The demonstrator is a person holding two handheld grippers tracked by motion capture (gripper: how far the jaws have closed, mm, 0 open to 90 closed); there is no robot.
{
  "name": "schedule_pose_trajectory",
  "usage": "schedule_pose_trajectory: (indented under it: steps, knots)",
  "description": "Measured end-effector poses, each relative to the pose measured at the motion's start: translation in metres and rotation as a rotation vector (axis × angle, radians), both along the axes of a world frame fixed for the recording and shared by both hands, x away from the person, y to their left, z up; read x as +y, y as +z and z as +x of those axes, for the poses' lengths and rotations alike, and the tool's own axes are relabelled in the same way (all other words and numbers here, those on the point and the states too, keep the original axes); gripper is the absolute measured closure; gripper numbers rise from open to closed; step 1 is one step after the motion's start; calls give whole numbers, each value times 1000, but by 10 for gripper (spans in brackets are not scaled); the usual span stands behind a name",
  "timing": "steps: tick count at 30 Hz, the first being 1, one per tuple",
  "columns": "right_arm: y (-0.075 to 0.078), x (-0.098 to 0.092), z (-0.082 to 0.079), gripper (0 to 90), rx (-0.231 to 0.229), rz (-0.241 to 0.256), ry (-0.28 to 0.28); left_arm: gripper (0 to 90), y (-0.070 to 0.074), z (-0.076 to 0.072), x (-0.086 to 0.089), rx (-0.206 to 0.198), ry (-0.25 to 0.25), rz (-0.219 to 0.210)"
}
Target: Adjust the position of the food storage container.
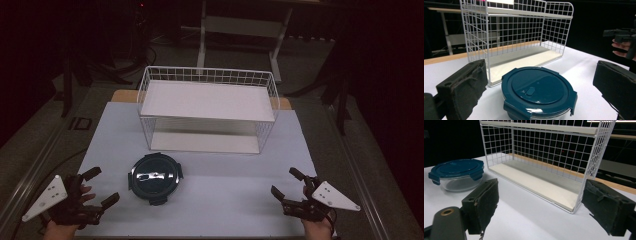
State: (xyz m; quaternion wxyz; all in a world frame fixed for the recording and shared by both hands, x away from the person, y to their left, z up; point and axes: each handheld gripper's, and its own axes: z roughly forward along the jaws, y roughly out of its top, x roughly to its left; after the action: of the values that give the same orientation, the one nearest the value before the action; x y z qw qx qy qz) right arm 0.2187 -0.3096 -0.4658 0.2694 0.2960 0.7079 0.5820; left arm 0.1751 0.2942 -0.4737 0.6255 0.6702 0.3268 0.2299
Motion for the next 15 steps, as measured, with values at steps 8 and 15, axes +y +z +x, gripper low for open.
schedule_pose_trajectory:
  steps: [8, 15]
  knots:
    - [1, 0, -1, 136, -4, -5, -5, 0, 8, -2, -5, -7, -29, -23]
    - [1, 1, -1, 136, 0, -2, -3, 0, 29, 4, -3, 15, -41, 46]
